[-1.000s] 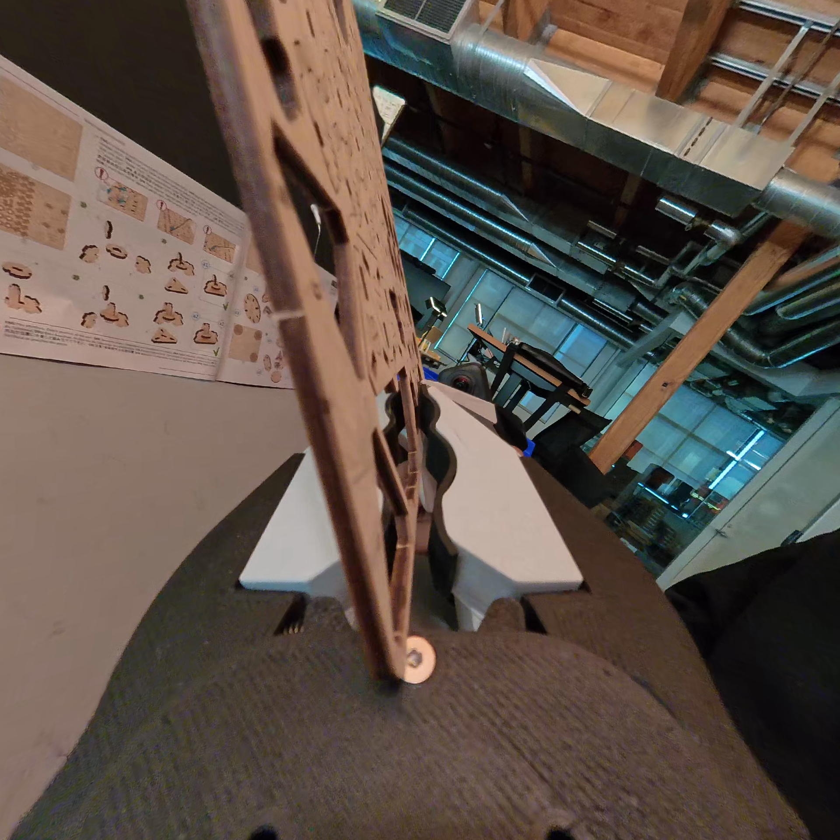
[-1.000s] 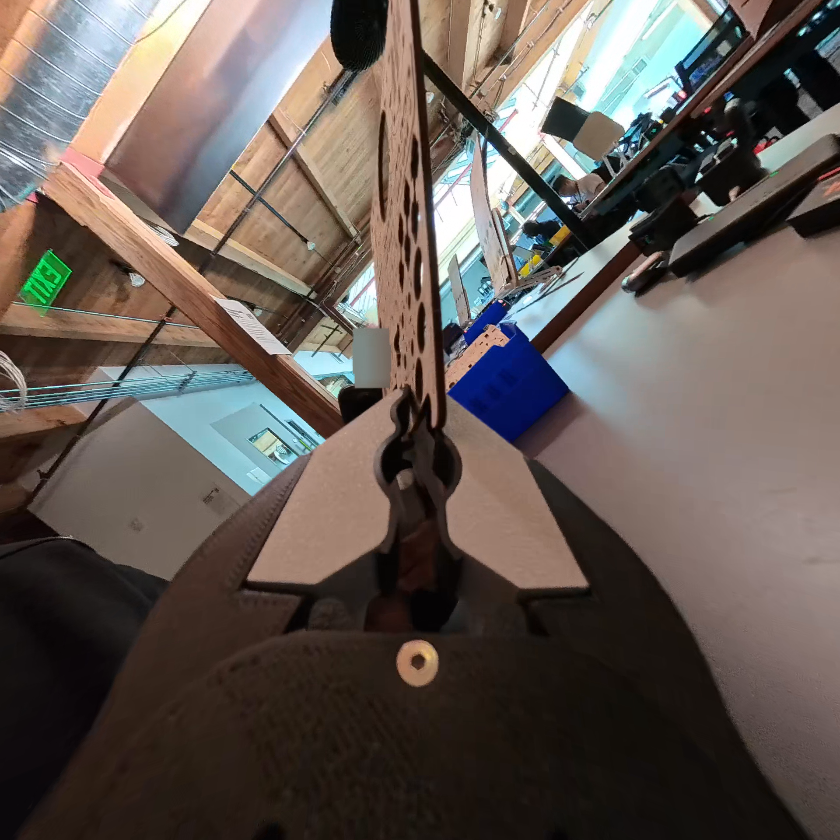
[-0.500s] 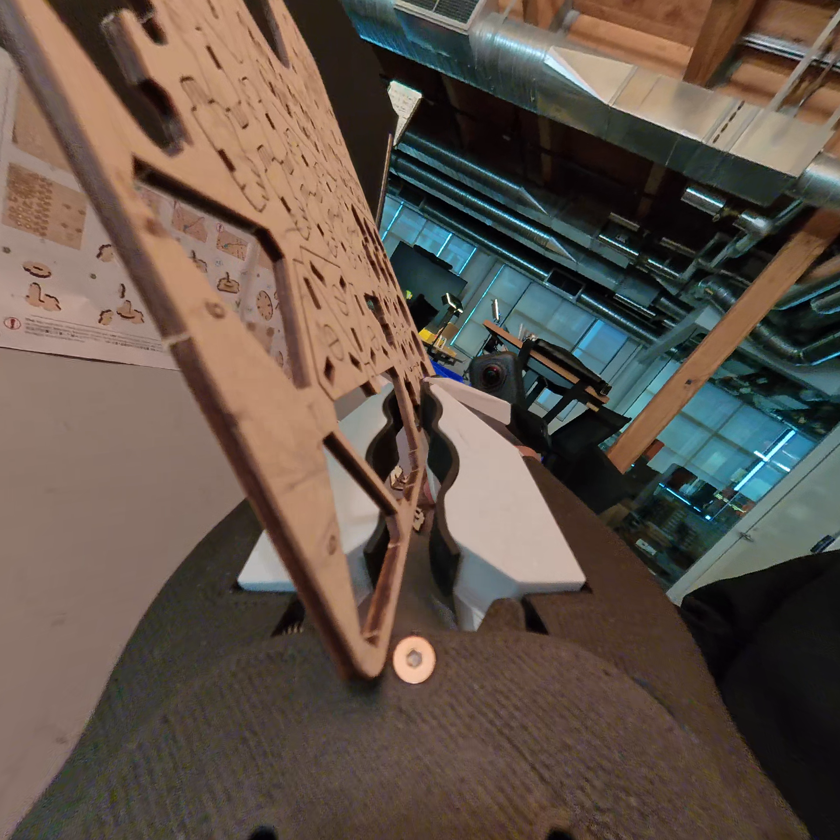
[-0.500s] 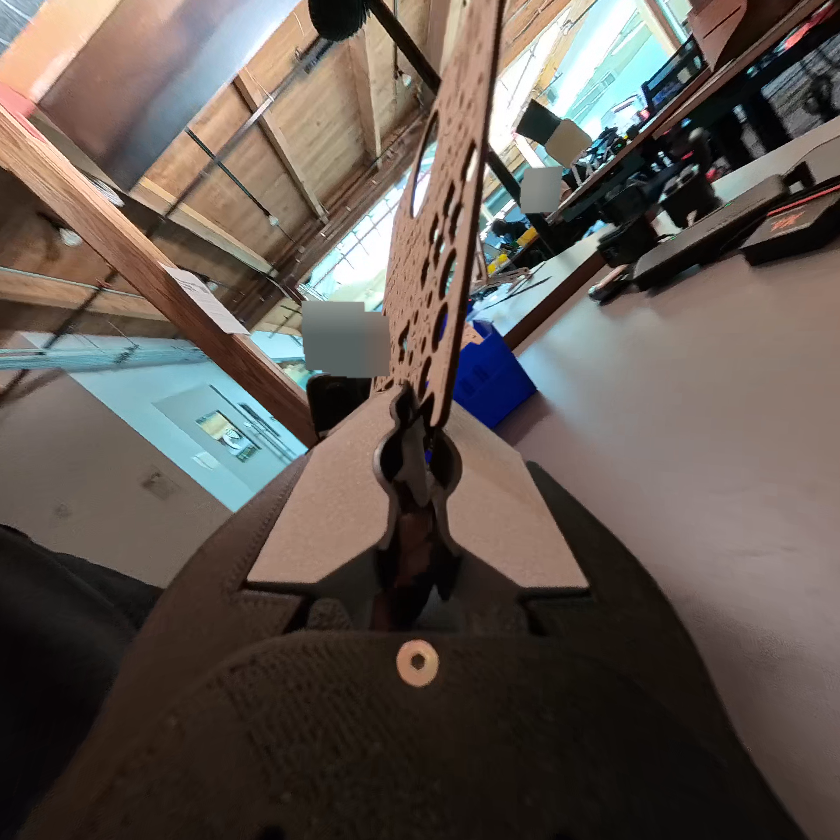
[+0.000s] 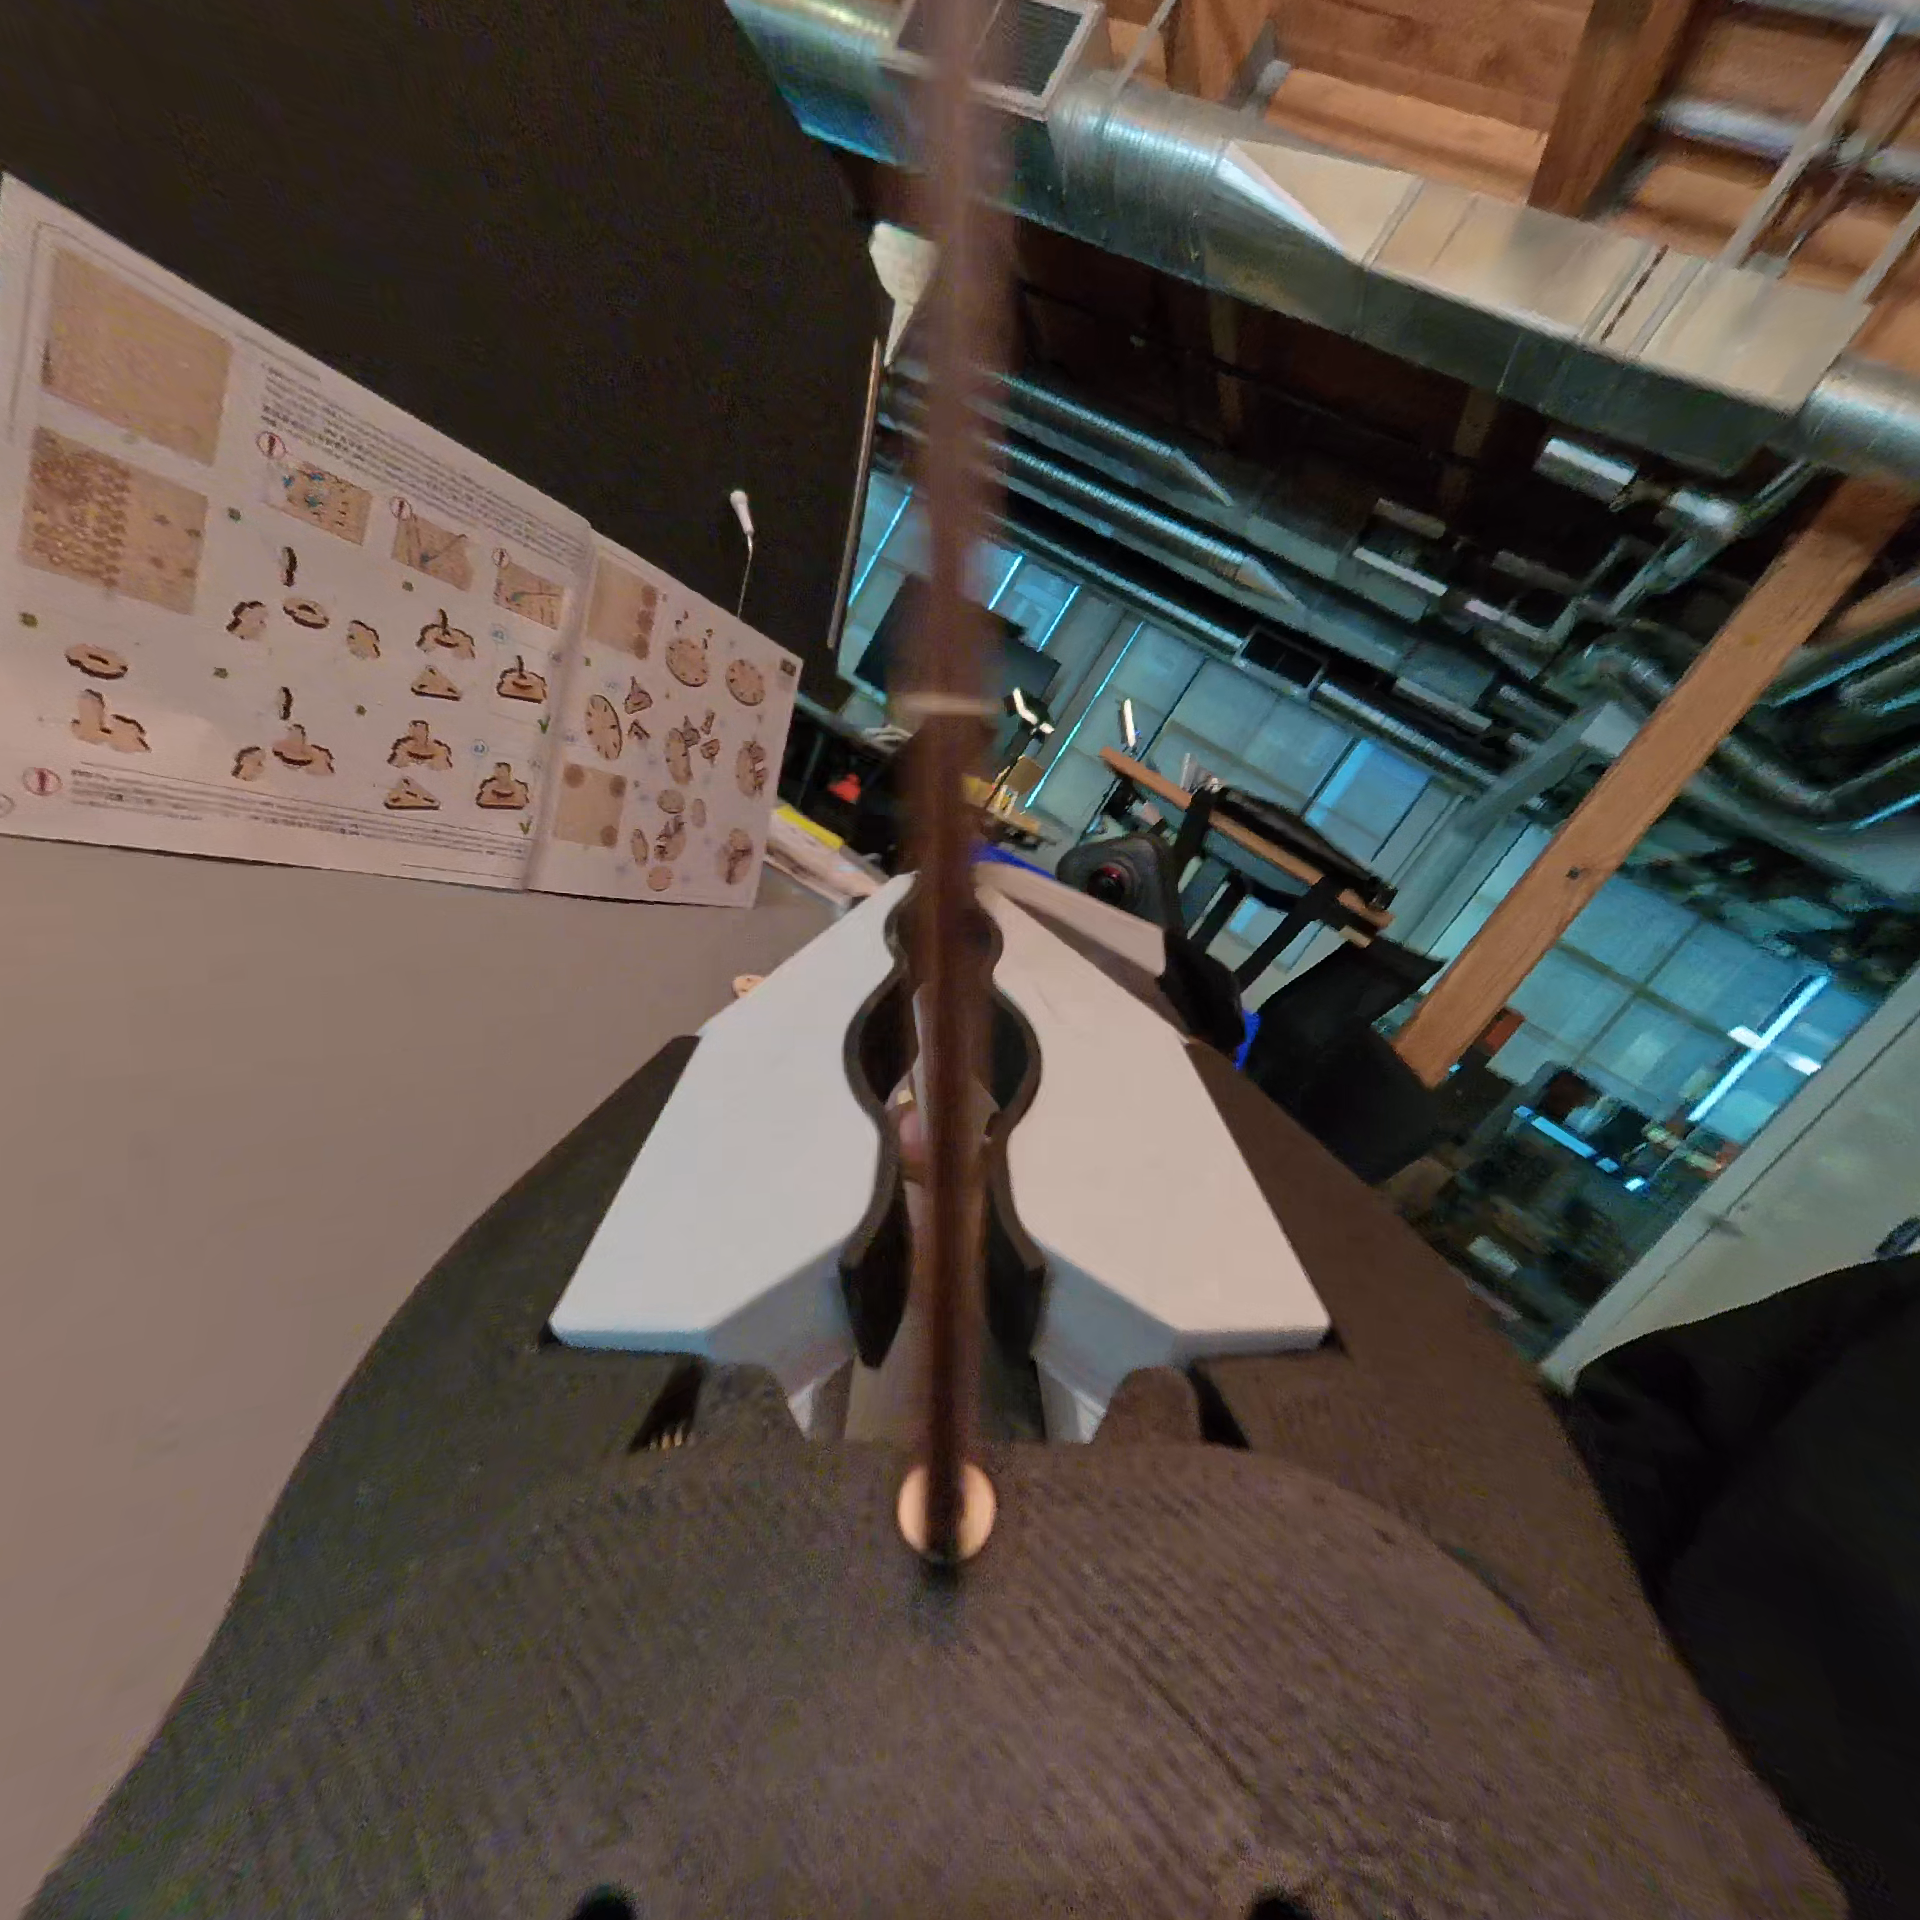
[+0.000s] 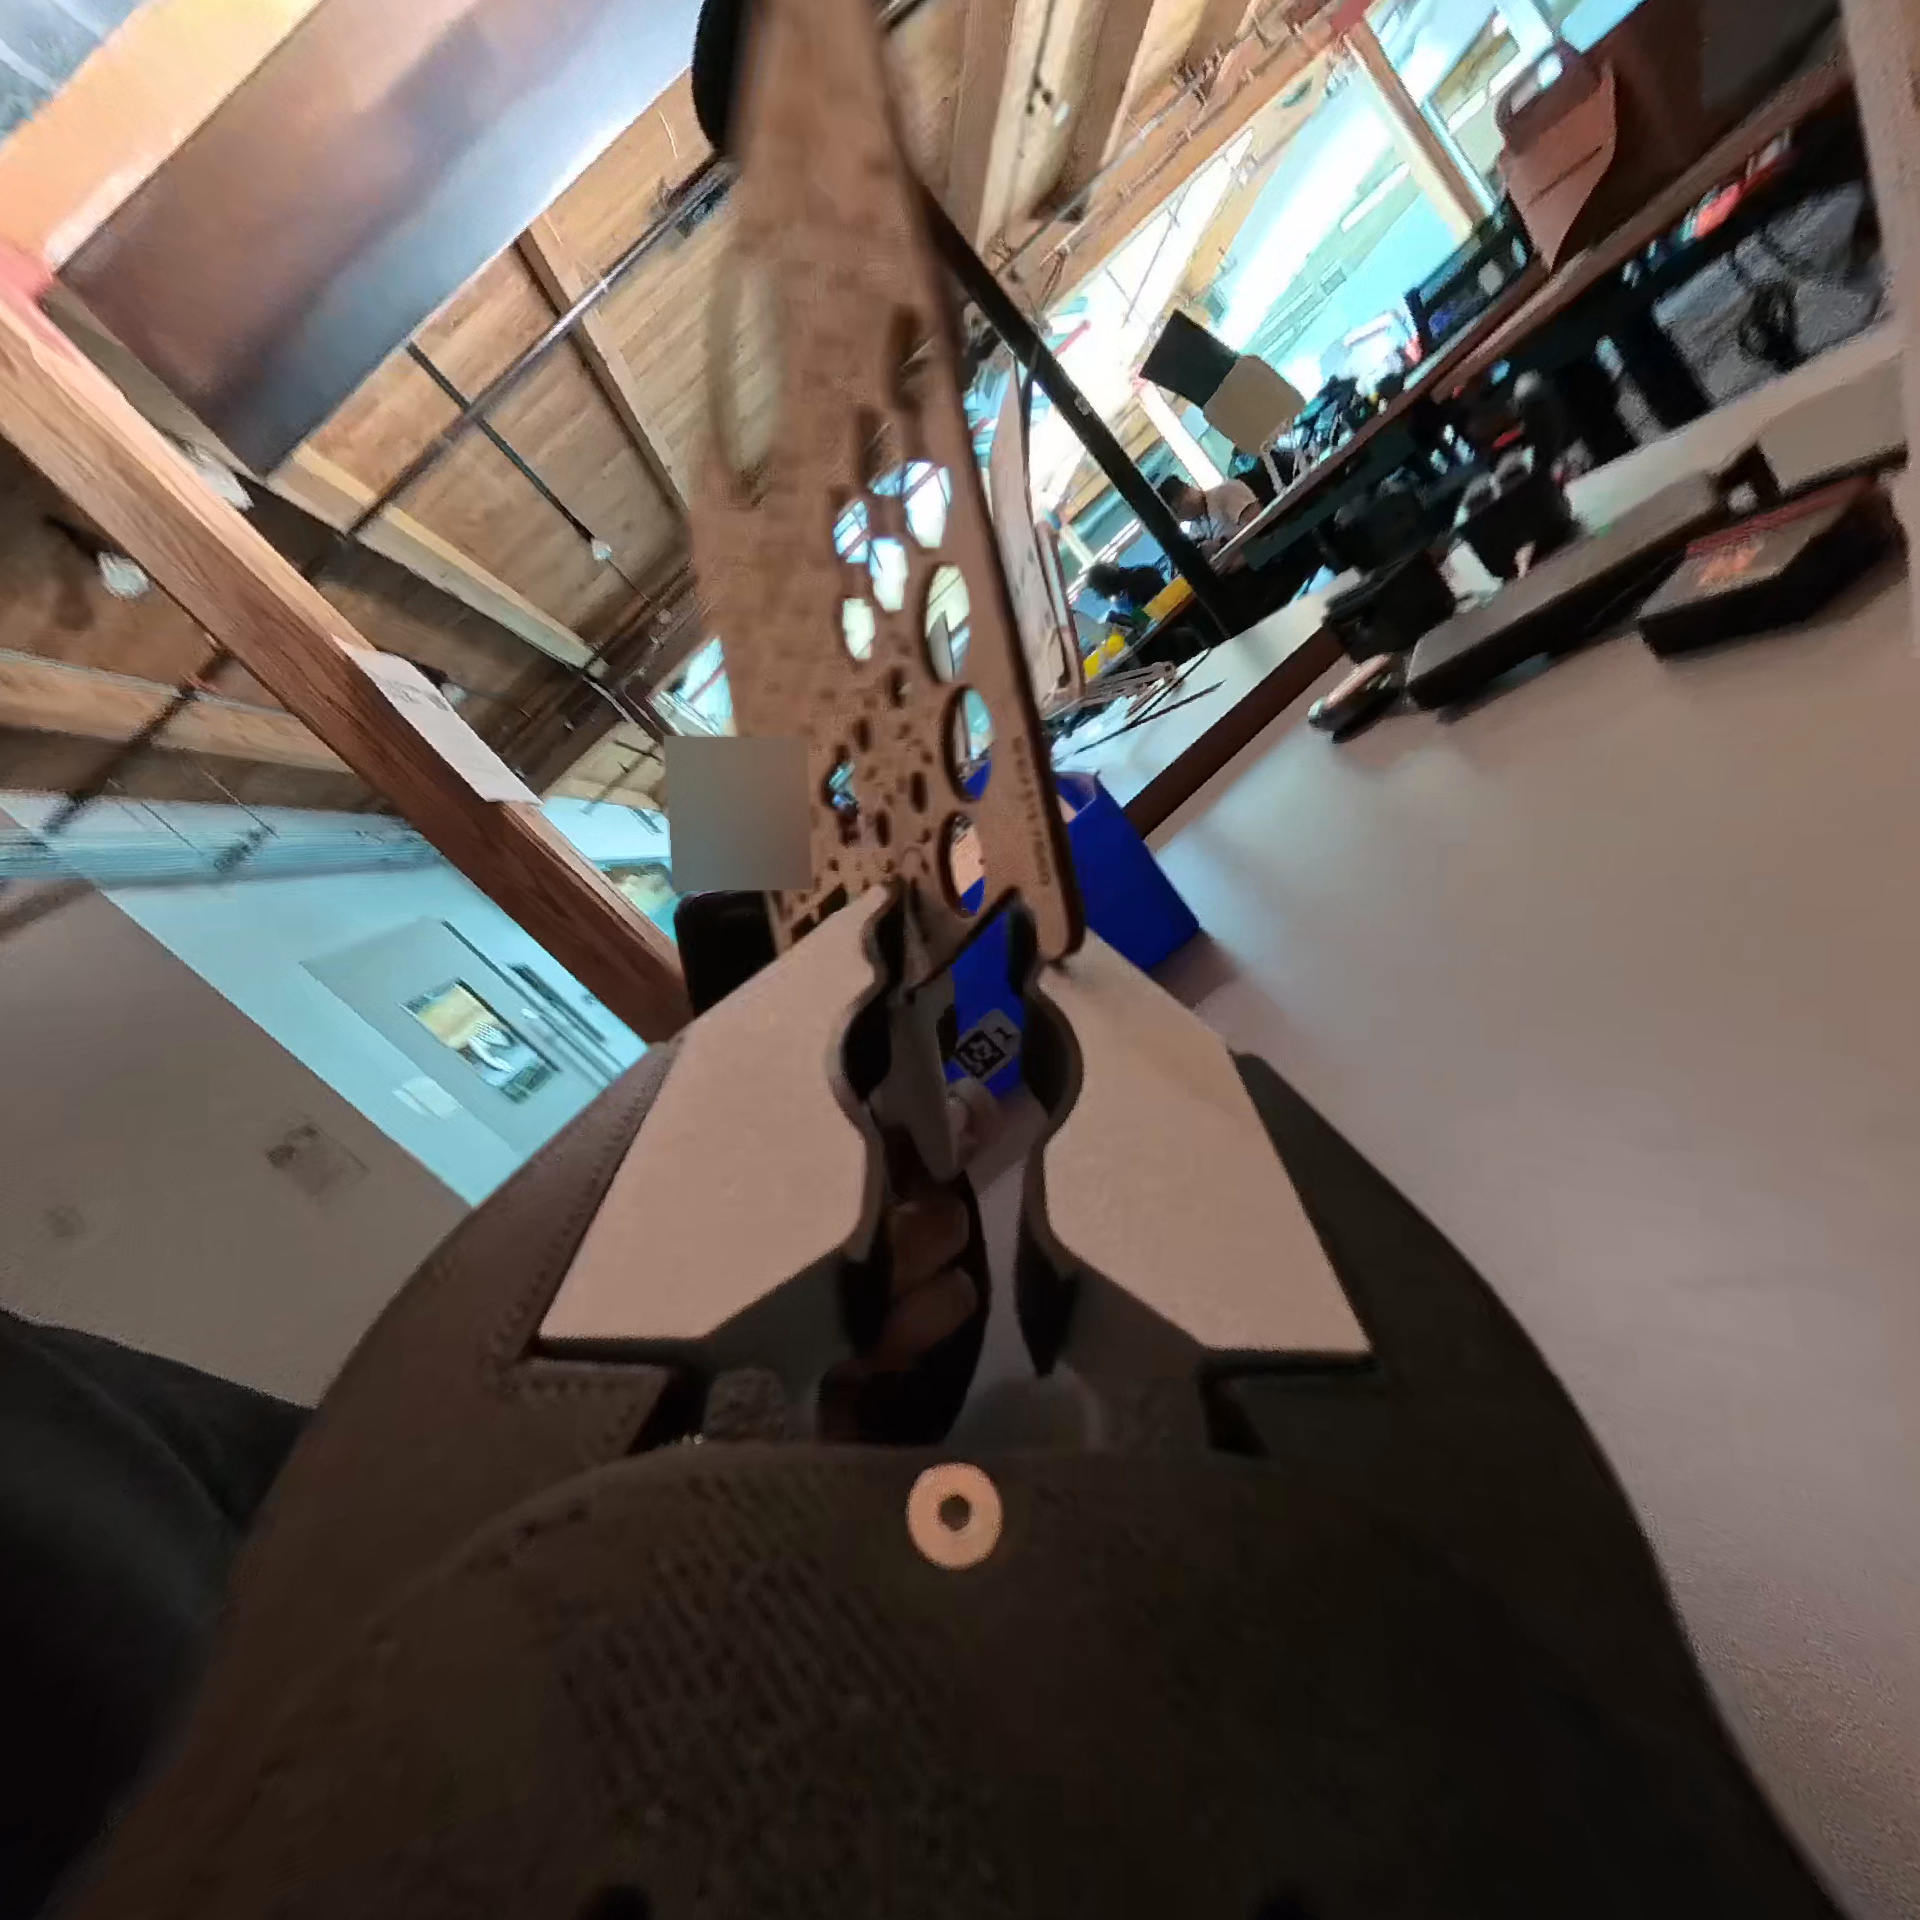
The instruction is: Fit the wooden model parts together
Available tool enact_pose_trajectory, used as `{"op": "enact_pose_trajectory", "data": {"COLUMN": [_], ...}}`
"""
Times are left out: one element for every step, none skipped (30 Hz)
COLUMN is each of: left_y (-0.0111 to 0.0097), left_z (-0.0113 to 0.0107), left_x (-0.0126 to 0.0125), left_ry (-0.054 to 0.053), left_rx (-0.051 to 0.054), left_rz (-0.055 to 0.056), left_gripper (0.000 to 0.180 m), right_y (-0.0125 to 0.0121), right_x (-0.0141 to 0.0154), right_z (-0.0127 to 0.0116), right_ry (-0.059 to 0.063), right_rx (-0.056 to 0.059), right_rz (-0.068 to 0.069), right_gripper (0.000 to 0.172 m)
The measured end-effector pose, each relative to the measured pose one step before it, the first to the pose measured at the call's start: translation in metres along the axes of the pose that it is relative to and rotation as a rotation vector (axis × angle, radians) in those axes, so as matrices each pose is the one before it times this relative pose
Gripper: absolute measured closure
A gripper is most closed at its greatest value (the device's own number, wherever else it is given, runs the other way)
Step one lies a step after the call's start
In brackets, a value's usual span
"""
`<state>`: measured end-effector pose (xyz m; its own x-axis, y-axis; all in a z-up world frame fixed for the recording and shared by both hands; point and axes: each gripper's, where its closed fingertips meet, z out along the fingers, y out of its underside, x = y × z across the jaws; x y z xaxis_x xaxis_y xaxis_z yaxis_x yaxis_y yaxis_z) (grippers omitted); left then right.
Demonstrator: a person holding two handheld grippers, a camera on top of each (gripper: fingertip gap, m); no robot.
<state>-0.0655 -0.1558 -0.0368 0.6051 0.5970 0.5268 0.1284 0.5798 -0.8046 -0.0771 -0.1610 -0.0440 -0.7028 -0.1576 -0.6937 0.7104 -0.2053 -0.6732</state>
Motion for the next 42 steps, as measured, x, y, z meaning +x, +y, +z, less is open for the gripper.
{"op": "enact_pose_trajectory", "data": {"left_y": [0.00102,0.00014,0.00025,-0.00008,-0.00064,-0.00131,-0.00107,-0.001,-0.00095,-0.00036,0.00028,0.00109,0.00181,0.00249,0.00253,0.00247,0.00287,0.00259,0.00276,0.00277,0.00271,0.00262,0.00262,0.00024,-0.00047,-0.00029,0.00039,0.00087,0.00047,0.00024,0.00033,0.00066,0.00093,0.00104,0.00116,0.00078,0.00001,-0.00052,0.00018,0.0003,-0.00052,-0.0002], "left_z": [0.00021,0.00035,0.00012,-0.00016,-0.0006,-0.00107,-0.00101,-0.00103,-0.00076,-0.00035,0.00004,0.00064,0.00102,0.00136,0.00149,0.00132,0.00138,0.00137,0.00128,0.00135,0.0013,0.00149,0.00088,-0.00012,-0.00036,-0.00041,-0.00025,0.00011,0.00027,0.00016,0.00026,0.00014,0.00024,0.00026,0.00028,0.00021,0.0,-0.00009,0.00001,0.0001,-0.00005,0.00027], "left_x": [0.00012,0.00151,0.00074,-0.00036,-0.00049,-0.00055,-0.00119,-0.0008,0.00008,0.00037,0.0003,0.00054,0.00052,0.00023,0.00022,-0.00009,-0.00026,0.00013,0.00032,-0.00014,0.0004,0.00082,-0.001,0.00066,0.00123,0.00053,-0.00063,-0.00115,-0.0007,0.0,0.00029,0.00005,-0.00029,-0.00057,-0.00074,-0.00058,0.00024,0.00059,-0.00034,-0.00065,0.00031,-0.00001], "left_ry": [-0.0101,0.0037,0.0068,0.0092,0.012,0.0109,0.0047,0.0048,0.0092,0.0088,0.0065,0.0065,0.0037,0.0017,0.0006,-0.0032,-0.003,0.0007,0.0016,-0.0023,0.0005,0.0036,-0.008,0.0055,0.0129,0.0113,0.0049,-0.0008,-0.0028,-0.0016,-0.001,-0.0034,-0.0085,-0.0118,-0.013,-0.0095,-0.0015,0.0048,0.0012,-0.0035,-0.0024,-0.0103], "left_rx": [-0.0138,-0.0037,0.0017,0.0046,0.0061,0.0079,0.0053,0.0049,0.0045,0.0003,-0.0042,-0.0097,-0.0137,-0.0177,-0.0181,-0.0176,-0.0203,-0.0196,-0.0207,-0.0209,-0.0208,-0.0212,-0.0197,-0.006,-0.0012,0.0004,-0.0017,-0.0028,-0.002,-0.0028,-0.0041,-0.006,-0.0085,-0.0094,-0.0096,-0.0065,-0.0006,0.0042,0.0005,0.0016,0.0065,0.0026], "left_rz": [0.0286,0.015,-0.0053,-0.0193,-0.0229,-0.0191,-0.0147,-0.0109,-0.009,-0.0064,-0.0025,-0.0005,0.0021,0.0029,0.0031,0.0051,0.0052,0.0045,0.0052,0.0072,0.0086,0.0082,0.0074,0.0055,-0.0005,-0.0087,-0.0132,-0.0112,-0.0036,0.0028,0.0051,0.008,0.0112,0.0144,0.0146,0.0107,0.0035,-0.0051,-0.0097,-0.0076,-0.0041,0.0063], "left_gripper": [0.178,0.178,0.178,0.179,0.179,0.178,0.18,0.179,0.179,0.18,0.18,0.18,0.18,0.18,0.18,0.18,0.18,0.18,0.18,0.18,0.18,0.18,0.18,0.18,0.18,0.18,0.18,0.18,0.18,0.179,0.179,0.179,0.18,0.179,0.179,0.18,0.18,0.179,0.18,0.179,0.179,0.179], "right_y": [-0.0009,-0.00168,-0.0017,-0.00119,-0.00094,-0.00174,-0.00259,-0.00366,-0.00508,-0.00668,-0.0078,-0.00724,-0.0042,-0.00004,0.0039,0.00629,0.00663,0.00573,0.00549,0.00659,0.00719,0.00617,0.00311,-0.00061,-0.00217,-0.00102,0.00061,0.00119,0.00081,0.00038,0.00027,0.00069,0.00109,0.00169,0.00205,0.00202,0.00071,-0.00036,0.00028,0.00031,-0.00043,-0.00034], "right_x": [0.00247,0.00063,0.0,0.00076,0.00091,0.0004,0.00032,0.00179,0.00348,0.00409,0.00348,0.00132,-0.0009,-0.00291,-0.00408,-0.00319,-0.00211,-0.00144,0.00009,0.00133,0.00177,0.00097,-0.00029,-0.0008,-0.00157,-0.00185,-0.00048,0.00087,0.00104,0.00042,0.0001,0.0004,0.00093,0.00138,0.00155,0.00131,0.00002,-0.00093,-0.00011,0.00046,-0.00021,-0.00008], "right_z": [-0.00054,-0.00118,-0.00148,-0.00136,-0.00122,-0.00132,-0.00153,-0.00223,-0.00322,-0.00401,-0.00445,-0.00427,-0.00324,-0.0019,-0.00053,0.0008,0.00145,0.00174,0.00192,0.00211,0.0023,0.00197,0.00101,-0.00044,-0.00124,-0.00114,-0.00042,0.00002,0.00004,-0.00011,-0.00015,-0.00004,0.00009,0.00032,0.00039,0.00035,0.00003,-0.00039,-0.00024,0.00006,-0.00004,-0.00007], "right_ry": [-0.0072,-0.0134,-0.0084,0.0055,0.0133,0.0138,0.0138,0.0201,0.027,0.0273,0.0202,0.0049,-0.0109,-0.0245,-0.0306,-0.0217,-0.01,0.0031,0.0184,0.0268,0.0265,0.0176,0.0043,-0.0073,-0.0181,-0.0233,-0.0141,-0.0009,0.0053,0.0036,-0.001,-0.002,0.0006,0.0034,0.0058,0.0058,-0.0007,-0.0056,0.0002,0.0063,0.0044,0.0043], "right_rx": [0.0014,0.0033,0.0025,0.0007,-0.0008,0.0011,0.0024,0.0041,0.0102,0.0183,0.0246,0.0224,0.0072,-0.0141,-0.0333,-0.0446,-0.0431,-0.0338,-0.0315,-0.0397,-0.0454,-0.0394,-0.0183,0.0066,0.0149,0.0059,-0.0063,-0.0081,-0.0035,-0.0005,-0.0004,-0.0024,-0.0046,-0.0071,-0.0107,-0.0117,-0.0051,-0.001,-0.0061,-0.0053,0.0001,-0.0013], "right_rz": [0.0521,0.0418,0.0221,-0.0028,-0.0225,-0.0304,-0.0325,-0.0327,-0.0312,-0.0266,-0.0182,-0.009,-0.0024,0.002,0.0062,0.0055,-0.0052,-0.0198,-0.0333,-0.0408,-0.0358,-0.0233,-0.0085,0.006,0.0152,0.0201,0.0176,0.0077,-0.0006,-0.0028,0.0021,0.008,0.0086,0.0077,0.0054,0.0021,0.0006,-0.0001,-0.0037,-0.0101,-0.012,-0.0095], "right_gripper": [0.139,0.128,0.127,0.124,0.124,0.124,0.124,0.124,0.122,0.119,0.114,0.113,0.113,0.113,0.118,0.118,0.117,0.118,0.121,0.123,0.125,0.127,0.13,0.133,0.139,0.145,0.148,0.149,0.149,0.148,0.148,0.148,0.147,0.145,0.144,0.141,0.141,0.141,0.143,0.144,0.144,0.144]}}
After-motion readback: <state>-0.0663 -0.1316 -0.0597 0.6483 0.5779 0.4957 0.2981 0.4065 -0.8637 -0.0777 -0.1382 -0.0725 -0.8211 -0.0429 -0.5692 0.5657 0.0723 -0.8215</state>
